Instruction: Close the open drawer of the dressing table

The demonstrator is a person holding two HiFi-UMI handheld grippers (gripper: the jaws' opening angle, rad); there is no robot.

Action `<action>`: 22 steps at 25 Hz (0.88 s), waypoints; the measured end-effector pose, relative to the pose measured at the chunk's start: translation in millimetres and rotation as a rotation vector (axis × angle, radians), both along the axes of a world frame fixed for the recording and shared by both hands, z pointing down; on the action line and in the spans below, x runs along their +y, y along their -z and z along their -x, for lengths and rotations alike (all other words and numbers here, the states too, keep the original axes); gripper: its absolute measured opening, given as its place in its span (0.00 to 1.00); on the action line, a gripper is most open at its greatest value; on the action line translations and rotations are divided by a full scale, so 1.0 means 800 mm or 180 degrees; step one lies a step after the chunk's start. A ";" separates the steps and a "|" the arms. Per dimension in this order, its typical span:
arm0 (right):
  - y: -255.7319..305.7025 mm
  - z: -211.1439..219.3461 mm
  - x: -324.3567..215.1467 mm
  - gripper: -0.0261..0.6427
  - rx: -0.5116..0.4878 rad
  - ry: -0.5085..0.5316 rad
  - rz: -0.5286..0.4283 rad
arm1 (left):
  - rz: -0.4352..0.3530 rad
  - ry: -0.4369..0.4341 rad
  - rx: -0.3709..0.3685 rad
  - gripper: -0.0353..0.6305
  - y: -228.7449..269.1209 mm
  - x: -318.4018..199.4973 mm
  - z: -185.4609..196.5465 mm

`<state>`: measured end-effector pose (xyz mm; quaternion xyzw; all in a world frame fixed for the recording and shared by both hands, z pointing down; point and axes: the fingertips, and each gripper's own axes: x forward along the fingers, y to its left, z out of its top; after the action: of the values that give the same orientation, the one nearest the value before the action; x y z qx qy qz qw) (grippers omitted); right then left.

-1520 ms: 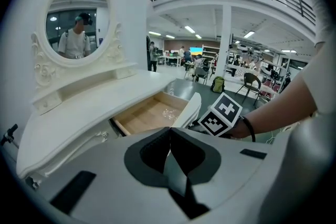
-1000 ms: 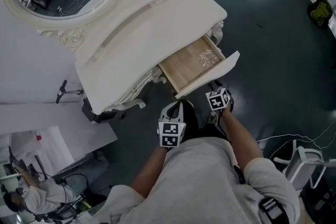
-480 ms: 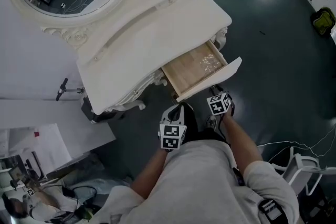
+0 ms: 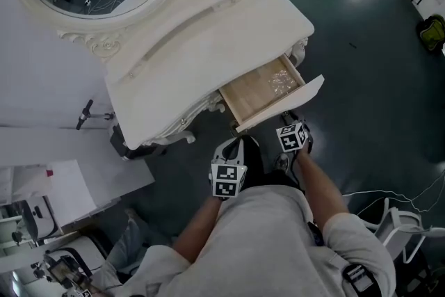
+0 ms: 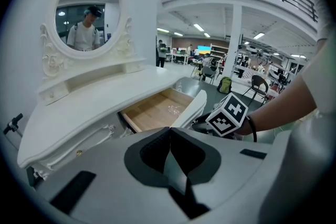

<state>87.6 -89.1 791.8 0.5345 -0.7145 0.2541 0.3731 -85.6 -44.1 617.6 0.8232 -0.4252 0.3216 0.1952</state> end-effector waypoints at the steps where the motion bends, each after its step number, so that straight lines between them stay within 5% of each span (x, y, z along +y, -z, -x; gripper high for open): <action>1: 0.000 0.001 -0.002 0.24 0.0000 0.0001 -0.0005 | 0.0002 0.0005 -0.0003 0.06 -0.001 -0.001 0.002; 22: -0.001 0.006 -0.021 0.25 0.0084 0.0084 0.0042 | 0.0003 0.0125 0.0060 0.06 0.002 -0.027 0.012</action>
<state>82.7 -105.9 793.0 0.5259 -0.7148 0.2467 0.3893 -95.3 -66.0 615.8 0.8176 -0.4392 0.3102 0.2059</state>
